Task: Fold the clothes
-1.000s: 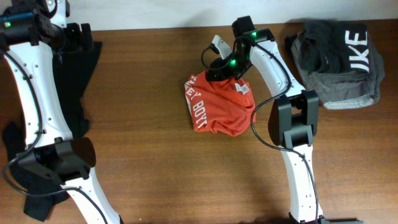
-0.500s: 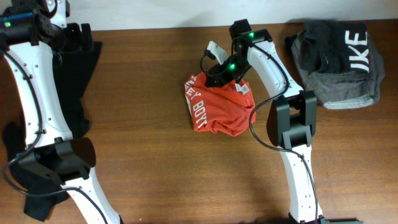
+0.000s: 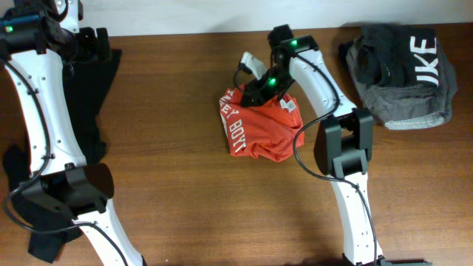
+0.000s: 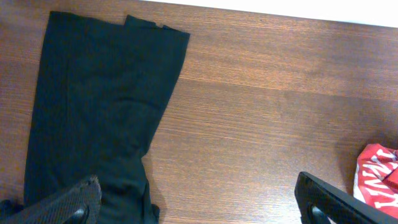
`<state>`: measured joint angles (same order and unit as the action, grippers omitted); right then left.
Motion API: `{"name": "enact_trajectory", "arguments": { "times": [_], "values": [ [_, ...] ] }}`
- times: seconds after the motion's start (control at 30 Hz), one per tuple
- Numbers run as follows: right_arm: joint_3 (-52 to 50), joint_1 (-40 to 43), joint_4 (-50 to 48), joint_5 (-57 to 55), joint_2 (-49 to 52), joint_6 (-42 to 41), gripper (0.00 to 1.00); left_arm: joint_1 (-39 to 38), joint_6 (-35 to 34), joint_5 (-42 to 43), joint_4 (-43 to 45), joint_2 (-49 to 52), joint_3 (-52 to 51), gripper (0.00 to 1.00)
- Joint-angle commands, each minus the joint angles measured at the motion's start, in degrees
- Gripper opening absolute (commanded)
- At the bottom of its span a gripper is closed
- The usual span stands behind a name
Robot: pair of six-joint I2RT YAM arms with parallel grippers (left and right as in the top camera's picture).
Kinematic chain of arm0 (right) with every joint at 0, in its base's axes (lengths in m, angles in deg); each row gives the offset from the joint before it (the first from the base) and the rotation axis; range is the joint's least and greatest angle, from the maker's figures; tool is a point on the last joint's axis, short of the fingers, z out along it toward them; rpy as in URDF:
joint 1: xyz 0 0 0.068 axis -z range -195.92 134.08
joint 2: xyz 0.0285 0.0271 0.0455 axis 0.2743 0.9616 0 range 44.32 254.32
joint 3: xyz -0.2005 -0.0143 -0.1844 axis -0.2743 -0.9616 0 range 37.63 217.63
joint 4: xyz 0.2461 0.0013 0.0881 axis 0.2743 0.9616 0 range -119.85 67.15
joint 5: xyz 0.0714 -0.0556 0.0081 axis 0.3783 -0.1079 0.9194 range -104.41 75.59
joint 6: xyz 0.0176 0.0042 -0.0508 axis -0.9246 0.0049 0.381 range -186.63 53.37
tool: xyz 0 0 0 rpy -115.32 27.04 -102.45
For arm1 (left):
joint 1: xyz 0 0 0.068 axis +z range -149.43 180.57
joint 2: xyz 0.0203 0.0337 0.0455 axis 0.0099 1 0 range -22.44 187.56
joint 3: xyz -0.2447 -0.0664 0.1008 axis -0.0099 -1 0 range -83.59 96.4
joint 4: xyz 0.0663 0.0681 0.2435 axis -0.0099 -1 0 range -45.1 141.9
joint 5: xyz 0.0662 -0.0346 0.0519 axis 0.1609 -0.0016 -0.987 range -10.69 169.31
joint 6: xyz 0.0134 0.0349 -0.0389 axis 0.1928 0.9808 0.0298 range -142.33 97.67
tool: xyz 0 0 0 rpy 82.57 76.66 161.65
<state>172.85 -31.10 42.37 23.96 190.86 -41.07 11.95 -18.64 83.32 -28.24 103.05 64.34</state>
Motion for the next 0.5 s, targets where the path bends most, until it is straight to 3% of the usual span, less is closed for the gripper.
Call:
{"name": "enact_trajectory", "arguments": {
  "times": [0.0,0.23,0.47],
  "values": [
    [0.42,-2.89,1.79,-3.67,0.22,0.52,0.33,-0.48,1.11,-0.42,-0.52,0.20,-0.17,0.99],
    [0.48,-1.31,2.12,-10.58,0.15,-6.43,0.14,-0.48,1.14,-0.44,-0.92,0.20,-0.17,0.99],
    [4.02,4.48,5.95,-5.05,-2.69,-9.64,0.08,-0.50,1.14,-0.44,-0.92,0.20,-0.17,0.99]
  ]
}}
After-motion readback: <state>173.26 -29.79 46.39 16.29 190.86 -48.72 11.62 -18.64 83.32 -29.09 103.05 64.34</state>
